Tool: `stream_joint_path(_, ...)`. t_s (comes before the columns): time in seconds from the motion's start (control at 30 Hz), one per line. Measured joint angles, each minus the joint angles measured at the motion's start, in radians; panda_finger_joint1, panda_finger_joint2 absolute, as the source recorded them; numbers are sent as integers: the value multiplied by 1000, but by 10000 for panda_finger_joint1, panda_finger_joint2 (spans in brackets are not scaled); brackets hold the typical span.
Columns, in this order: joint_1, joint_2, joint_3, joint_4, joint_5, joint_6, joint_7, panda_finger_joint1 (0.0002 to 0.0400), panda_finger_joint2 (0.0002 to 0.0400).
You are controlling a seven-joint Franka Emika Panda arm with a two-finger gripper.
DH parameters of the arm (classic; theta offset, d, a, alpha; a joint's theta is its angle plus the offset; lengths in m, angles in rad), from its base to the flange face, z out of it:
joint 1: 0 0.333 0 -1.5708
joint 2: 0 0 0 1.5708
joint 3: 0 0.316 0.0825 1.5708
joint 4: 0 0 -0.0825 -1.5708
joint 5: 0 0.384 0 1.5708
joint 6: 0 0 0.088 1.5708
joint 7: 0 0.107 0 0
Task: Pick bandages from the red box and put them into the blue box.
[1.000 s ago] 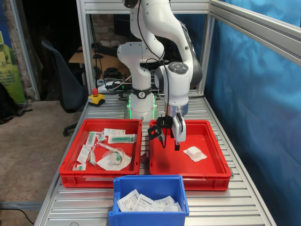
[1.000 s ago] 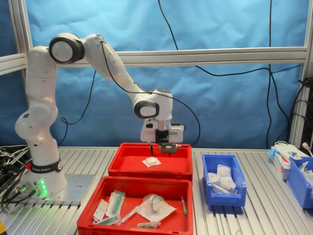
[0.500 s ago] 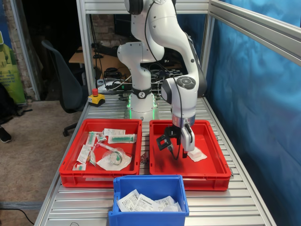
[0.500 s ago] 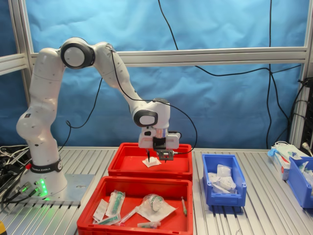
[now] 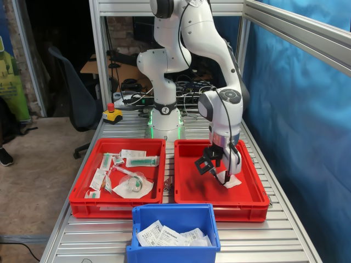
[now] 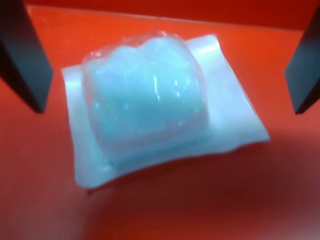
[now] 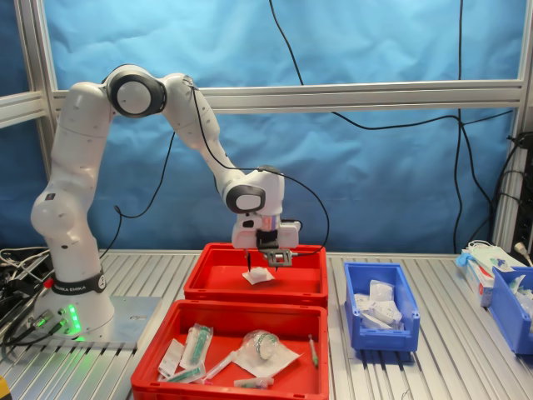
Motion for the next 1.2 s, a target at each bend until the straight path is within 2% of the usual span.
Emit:
stream_joint_path(0.1, 21, 1, 3, 0, 0, 3, 0, 400, 400)
stream_joint_path(0.43, 41, 17, 6, 0, 0, 28, 0, 400, 400)
stream_joint_path(0.87, 46, 83, 6, 0, 0, 67, 0, 400, 400)
stream_joint_path(1.2, 49, 89, 6, 1, 0, 92, 0, 400, 400)
